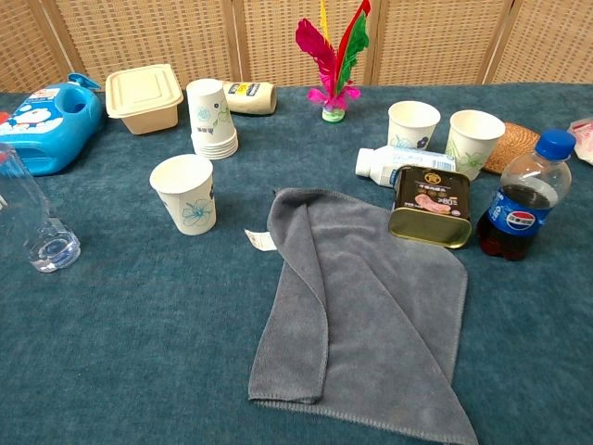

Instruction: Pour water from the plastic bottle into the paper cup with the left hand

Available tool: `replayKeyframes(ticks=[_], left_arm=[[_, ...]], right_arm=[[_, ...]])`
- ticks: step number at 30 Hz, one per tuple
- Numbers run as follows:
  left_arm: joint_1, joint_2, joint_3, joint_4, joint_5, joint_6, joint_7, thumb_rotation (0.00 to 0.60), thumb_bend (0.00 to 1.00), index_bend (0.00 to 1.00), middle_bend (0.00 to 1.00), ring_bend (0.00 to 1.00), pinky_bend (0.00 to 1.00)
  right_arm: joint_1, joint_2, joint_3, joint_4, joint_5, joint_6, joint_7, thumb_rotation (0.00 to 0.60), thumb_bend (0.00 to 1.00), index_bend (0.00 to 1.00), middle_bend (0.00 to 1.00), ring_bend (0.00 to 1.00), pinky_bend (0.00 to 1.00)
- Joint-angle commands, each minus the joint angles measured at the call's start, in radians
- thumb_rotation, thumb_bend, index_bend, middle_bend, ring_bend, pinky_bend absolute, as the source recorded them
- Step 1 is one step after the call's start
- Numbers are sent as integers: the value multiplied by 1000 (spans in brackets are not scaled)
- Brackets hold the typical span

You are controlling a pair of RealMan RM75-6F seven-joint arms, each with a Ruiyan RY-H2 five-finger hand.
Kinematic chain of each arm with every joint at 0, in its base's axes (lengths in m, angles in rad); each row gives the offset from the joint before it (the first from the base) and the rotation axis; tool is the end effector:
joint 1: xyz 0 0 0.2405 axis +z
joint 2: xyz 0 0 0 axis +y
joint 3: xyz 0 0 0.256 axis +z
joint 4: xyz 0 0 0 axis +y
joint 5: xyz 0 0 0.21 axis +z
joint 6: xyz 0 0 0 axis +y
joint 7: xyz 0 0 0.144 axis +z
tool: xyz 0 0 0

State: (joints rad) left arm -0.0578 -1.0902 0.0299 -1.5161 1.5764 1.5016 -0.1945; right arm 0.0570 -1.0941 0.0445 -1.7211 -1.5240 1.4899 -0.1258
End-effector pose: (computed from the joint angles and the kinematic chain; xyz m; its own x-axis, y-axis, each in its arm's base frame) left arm -0.3320 0.1565 0.1655 0.3373 0.0791 0.9381 0.9413 -0.0424 -0.3349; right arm -0.2926 -0.1700 0.1560 0.4352 -0.0168 0.9002 -0.9003 -0.0162 0.4349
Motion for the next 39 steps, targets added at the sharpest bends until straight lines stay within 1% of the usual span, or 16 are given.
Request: replayKeyframes(ticks=[1, 4, 7, 9, 11, 14, 20, 26, 32, 39], left_arm=[[-5, -6, 1, 0, -1, -13, -59, 426, 263, 0, 0, 0, 0], [-14, -17, -2, 7, -9, -32, -132, 430, 263, 0, 0, 0, 0], [-34, -24, 6, -2, -19, -88, -261, 428, 263, 0, 0, 0, 0], [-56, -23, 17, -10, -12, -138, -372, 427, 263, 0, 0, 0, 0], [-76, -37, 20, 9, -10, -176, -460, 423, 264, 0, 0, 0, 0], [-100, -75, 24, 53, -4, -216, -539, 424, 264, 0, 0, 0, 0], [-139, -183, 18, 164, 6, -257, -597, 424, 263, 0, 0, 0, 0], [-174, -264, 16, 252, 28, -270, -652, 426, 264, 0, 0, 0, 0], [-199, -325, 7, 323, 25, -276, -730, 427, 264, 0, 0, 0, 0], [-228, -360, 1, 372, 27, -278, -835, 421, 264, 0, 0, 0, 0]], right_arm=[[-4, -2, -2, 2, -3, 6, 5, 600, 205, 0, 0, 0, 0], [-9, -2, -5, 3, -6, 13, 9, 600, 205, 0, 0, 0, 0], [-14, -2, -5, 2, -10, 22, 12, 600, 204, 0, 0, 0, 0], [-16, -1, -5, 0, -12, 27, 13, 600, 203, 0, 0, 0, 0], [-17, -1, -5, -3, -14, 29, 13, 600, 205, 0, 0, 0, 0], [-19, 3, -6, -8, -16, 31, 12, 600, 205, 0, 0, 0, 0], [-21, 10, -5, -16, -16, 35, 11, 600, 205, 0, 0, 0, 0], [-25, 17, -4, -21, -14, 38, 15, 600, 203, 0, 0, 0, 0], [-31, 25, -4, -25, -7, 41, 28, 600, 204, 0, 0, 0, 0], [-33, 32, -3, -35, -3, 39, 26, 600, 204, 0, 0, 0, 0]])
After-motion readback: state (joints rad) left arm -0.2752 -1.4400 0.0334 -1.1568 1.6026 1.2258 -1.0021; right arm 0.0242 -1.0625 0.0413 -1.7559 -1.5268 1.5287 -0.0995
